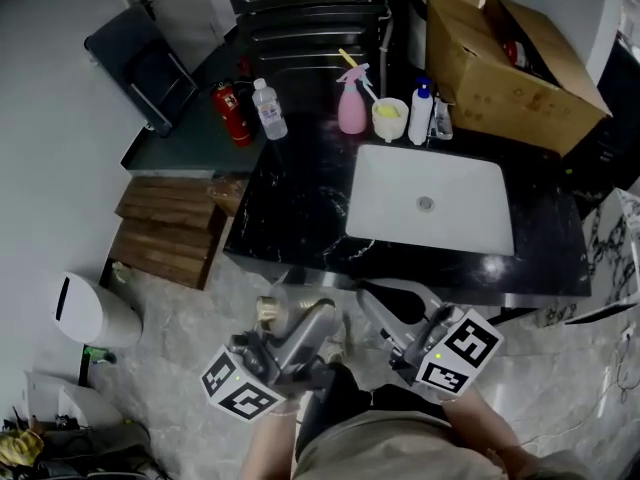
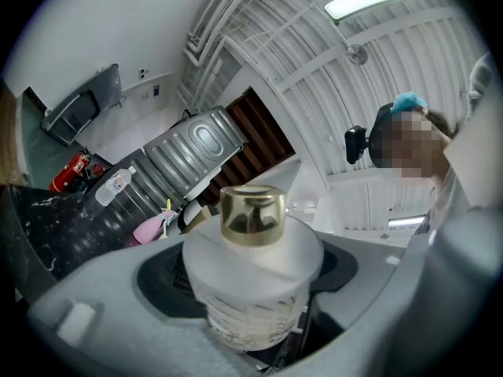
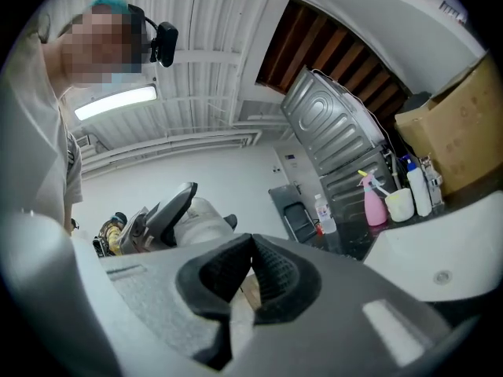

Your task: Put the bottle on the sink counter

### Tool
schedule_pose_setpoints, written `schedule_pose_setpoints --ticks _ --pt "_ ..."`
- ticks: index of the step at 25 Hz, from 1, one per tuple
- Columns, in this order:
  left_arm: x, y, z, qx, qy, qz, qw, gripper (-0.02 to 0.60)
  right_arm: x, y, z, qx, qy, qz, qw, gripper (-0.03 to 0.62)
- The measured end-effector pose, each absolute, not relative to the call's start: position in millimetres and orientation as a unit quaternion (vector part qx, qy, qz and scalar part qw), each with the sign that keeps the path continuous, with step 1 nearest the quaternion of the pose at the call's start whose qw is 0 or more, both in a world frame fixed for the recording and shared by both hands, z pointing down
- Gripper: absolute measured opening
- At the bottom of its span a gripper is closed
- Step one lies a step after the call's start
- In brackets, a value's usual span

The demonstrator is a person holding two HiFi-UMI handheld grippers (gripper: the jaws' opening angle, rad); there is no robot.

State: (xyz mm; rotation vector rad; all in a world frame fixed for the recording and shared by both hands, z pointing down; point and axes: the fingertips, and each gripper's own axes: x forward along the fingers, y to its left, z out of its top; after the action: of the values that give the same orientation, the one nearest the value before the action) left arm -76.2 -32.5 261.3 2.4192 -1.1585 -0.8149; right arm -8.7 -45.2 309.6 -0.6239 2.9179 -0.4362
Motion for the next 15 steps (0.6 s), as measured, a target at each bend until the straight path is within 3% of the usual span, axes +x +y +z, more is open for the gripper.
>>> schedule_pose_setpoints --ticks 15 --pt "-145.5 -210.7 251.6 0.883 -0.346 -0.255 0.188 0.348 -76.1 -214.2 280.6 -0.284 0.946 -0.122 0.092 0.003"
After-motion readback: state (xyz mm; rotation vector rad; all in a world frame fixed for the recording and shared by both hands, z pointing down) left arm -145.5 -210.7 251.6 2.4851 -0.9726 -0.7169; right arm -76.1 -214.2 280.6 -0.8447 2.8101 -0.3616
